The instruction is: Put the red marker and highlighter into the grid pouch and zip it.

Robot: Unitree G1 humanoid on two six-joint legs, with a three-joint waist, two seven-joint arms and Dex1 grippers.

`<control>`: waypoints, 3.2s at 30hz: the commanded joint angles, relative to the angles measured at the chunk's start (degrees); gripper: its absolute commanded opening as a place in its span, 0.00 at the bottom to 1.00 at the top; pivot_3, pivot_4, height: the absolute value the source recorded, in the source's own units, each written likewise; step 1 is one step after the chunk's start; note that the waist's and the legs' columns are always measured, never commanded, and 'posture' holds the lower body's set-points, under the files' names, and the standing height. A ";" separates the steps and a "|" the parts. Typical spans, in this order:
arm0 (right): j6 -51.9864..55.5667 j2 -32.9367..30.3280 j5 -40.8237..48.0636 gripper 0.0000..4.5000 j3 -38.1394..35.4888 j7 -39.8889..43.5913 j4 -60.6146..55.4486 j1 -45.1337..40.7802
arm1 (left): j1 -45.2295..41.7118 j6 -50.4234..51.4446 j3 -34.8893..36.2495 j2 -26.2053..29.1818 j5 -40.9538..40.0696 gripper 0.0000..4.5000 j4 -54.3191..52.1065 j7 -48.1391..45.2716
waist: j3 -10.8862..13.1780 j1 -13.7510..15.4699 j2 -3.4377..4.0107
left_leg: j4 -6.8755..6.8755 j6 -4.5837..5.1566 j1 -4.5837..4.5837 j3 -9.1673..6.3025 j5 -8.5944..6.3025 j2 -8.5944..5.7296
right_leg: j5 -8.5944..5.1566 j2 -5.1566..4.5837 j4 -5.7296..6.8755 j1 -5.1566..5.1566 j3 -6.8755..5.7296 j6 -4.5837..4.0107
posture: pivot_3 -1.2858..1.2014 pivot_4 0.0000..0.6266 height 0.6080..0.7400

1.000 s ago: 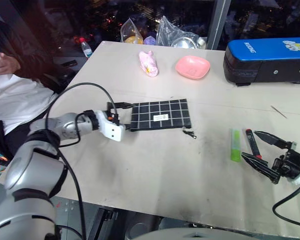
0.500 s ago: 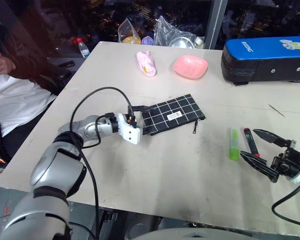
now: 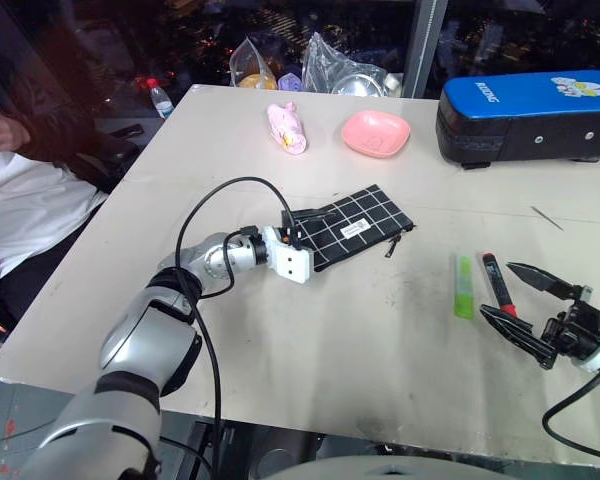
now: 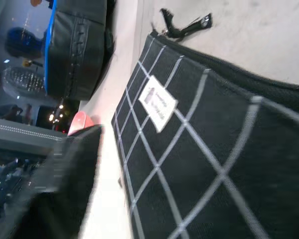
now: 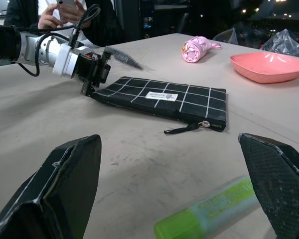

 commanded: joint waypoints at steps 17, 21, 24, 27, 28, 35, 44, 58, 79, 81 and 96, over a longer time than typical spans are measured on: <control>2.63 0.22 0.63 1.00 1.31 -4.03 -3.89 -3.12 | 3.92 4.04 7.41 -3.78 -20.00 0.01 -4.89 -13.45 | -0.03 0.15 0.00 | 0.11 0.01 -0.01 -0.01 -0.01 -0.03 | -0.01 -0.05 0.07 0.02 -0.03 0.01 | 0.52 0.24 1.00; 9.70 2.86 0.55 1.00 5.57 -15.84 -8.81 -8.07 | 9.17 17.26 10.96 -5.35 -38.25 0.01 -18.11 -28.44 | -0.02 -0.31 0.00 | 0.12 0.01 -0.01 -0.03 -0.01 -0.01 | -0.01 -0.04 0.18 -0.03 0.00 -0.01 | 0.52 0.24 1.00; 19.73 4.34 -3.49 1.00 11.09 -28.75 -11.43 -14.50 | 13.51 27.58 12.46 -5.45 -45.45 0.01 -29.51 -33.66 | -0.05 -1.24 0.06 | 0.13 0.01 0.00 -0.03 0.00 0.04 | -0.01 -0.01 0.23 -0.05 0.08 -0.04 | 0.52 0.24 1.00; 30.46 4.12 -6.24 1.00 13.79 -37.83 -9.18 -21.47 | 17.06 35.18 13.61 -5.61 -47.53 0.01 -38.71 -34.66 | -0.05 -1.30 0.06 | 0.14 0.01 0.00 -0.04 0.00 0.04 | -0.01 0.00 0.22 -0.06 0.11 -0.04 | 0.52 0.24 1.00; 33.22 5.04 -4.71 1.00 13.21 -39.71 -8.12 -23.62 | 18.03 37.46 13.91 -5.83 -48.03 0.01 -41.10 -34.72 | -0.05 -1.17 0.05 | 0.14 0.00 -0.01 -0.03 0.00 0.02 | -0.01 -0.01 0.21 -0.06 0.11 -0.04 | 0.52 0.24 1.00; 45.83 8.27 2.91 1.00 9.17 -44.79 -0.86 -34.95 | 22.87 46.60 15.55 -6.91 -48.71 0.01 -51.99 -35.29 | -0.05 -0.88 0.06 | 0.14 0.01 -0.02 -0.04 0.00 0.00 | 0.00 -0.02 0.19 -0.04 0.24 -0.06 | 0.52 0.24 1.00; 47.75 7.22 5.10 0.94 10.24 -38.96 5.20 -42.85 | 24.22 48.43 15.80 -8.52 -47.47 0.00 -53.88 -36.54 | -0.05 -1.14 0.06 | 0.14 0.02 -0.01 -0.02 0.00 0.00 | 0.01 0.00 0.18 -0.05 0.21 -0.06 | 0.52 0.24 1.00; 44.88 1.37 -0.60 0.01 14.17 -32.05 4.01 -43.45 | 24.77 47.87 16.41 -9.64 -45.26 0.00 -52.41 -37.82 | -0.05 -1.15 0.06 | 0.13 0.02 -0.03 -0.02 0.00 0.00 | 0.00 -0.03 0.16 -0.06 0.19 -0.06 | 0.52 0.24 1.00; 43.26 -6.42 -12.01 0.01 31.69 -21.56 -6.67 -47.78 | 25.34 49.61 15.02 -13.89 -40.72 0.00 -55.13 -34.25 | -0.03 -0.87 0.05 | 0.12 0.02 -0.08 -0.04 -0.01 -0.01 | -0.01 -0.08 0.08 -0.06 0.09 -0.04 | 0.52 0.24 1.00; 43.82 -5.99 -12.14 0.01 32.77 -21.22 -7.55 -48.86 | 25.26 49.59 14.86 -14.07 -40.33 0.00 -55.27 -34.21 | -0.03 -0.85 0.04 | 0.12 0.02 -0.08 -0.05 -0.01 -0.01 | -0.01 -0.08 0.08 -0.06 0.08 -0.04 | 0.52 0.24 1.00; 45.55 -2.25 -14.62 0.01 43.27 -16.03 -10.61 -57.08 | 23.93 49.61 14.41 -16.06 -37.69 0.00 -53.83 -33.00 | -0.02 -0.06 0.04 | 0.07 0.02 -0.10 -0.08 -0.02 -0.01 | -0.01 -0.07 -0.04 -0.07 0.02 -0.04 | 0.52 0.24 1.00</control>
